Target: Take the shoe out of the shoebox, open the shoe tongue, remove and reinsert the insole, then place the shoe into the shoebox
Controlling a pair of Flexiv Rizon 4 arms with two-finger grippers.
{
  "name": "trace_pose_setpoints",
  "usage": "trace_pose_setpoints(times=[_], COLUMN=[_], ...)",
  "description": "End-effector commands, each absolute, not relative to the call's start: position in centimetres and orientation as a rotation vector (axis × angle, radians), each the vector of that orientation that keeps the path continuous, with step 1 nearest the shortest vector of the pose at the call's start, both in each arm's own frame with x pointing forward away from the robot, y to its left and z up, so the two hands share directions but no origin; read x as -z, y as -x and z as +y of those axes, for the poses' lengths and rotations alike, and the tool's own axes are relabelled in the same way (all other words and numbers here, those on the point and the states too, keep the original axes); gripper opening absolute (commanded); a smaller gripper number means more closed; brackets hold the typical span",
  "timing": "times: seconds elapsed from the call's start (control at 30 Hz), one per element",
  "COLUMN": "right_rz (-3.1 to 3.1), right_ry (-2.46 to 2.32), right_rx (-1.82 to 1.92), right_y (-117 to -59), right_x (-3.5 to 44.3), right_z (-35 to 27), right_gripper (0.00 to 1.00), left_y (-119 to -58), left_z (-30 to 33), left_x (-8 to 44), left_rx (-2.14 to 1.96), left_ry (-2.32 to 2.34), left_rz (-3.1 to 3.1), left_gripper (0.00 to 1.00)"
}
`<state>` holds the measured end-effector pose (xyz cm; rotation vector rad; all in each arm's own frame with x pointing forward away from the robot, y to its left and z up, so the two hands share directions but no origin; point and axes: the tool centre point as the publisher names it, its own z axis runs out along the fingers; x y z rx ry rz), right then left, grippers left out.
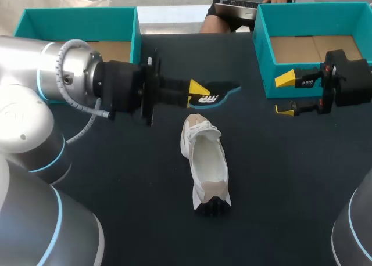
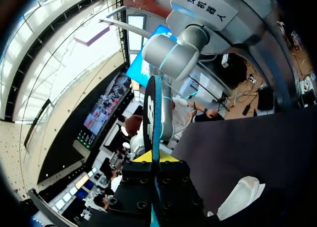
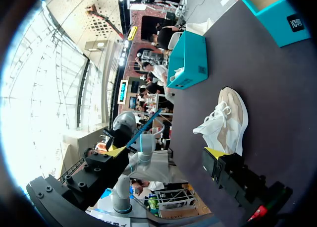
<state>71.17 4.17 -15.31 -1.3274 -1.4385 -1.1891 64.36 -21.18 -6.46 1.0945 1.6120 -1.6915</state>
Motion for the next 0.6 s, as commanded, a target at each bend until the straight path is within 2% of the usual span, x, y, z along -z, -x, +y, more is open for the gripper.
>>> trace_pose_setpoints(times=[0.03,0.3,0.6], right_rz=[-1.439,-1.439,-1.403], right_ry=[1.33,1.33,1.3], right_rx=[1.189,1.189,1.204], right_y=[-71.2,-71.2,-71.4], right_x=[15.3,15.3,16.1], right_z=[4.3,4.3,5.1], right_gripper=[1.0,1.0,1.0], left_y=[-63.7,-63.7,-63.0], left_z=[-21.0,-21.0,-21.0], left_x=[6.6,6.6,12.2], left_rx=[1.347,1.347,1.169], left_ry=[-1.25,-1.25,-1.279], left_rz=[1.333,1.333,1.267], left_gripper=[0.0,0.0,0.0])
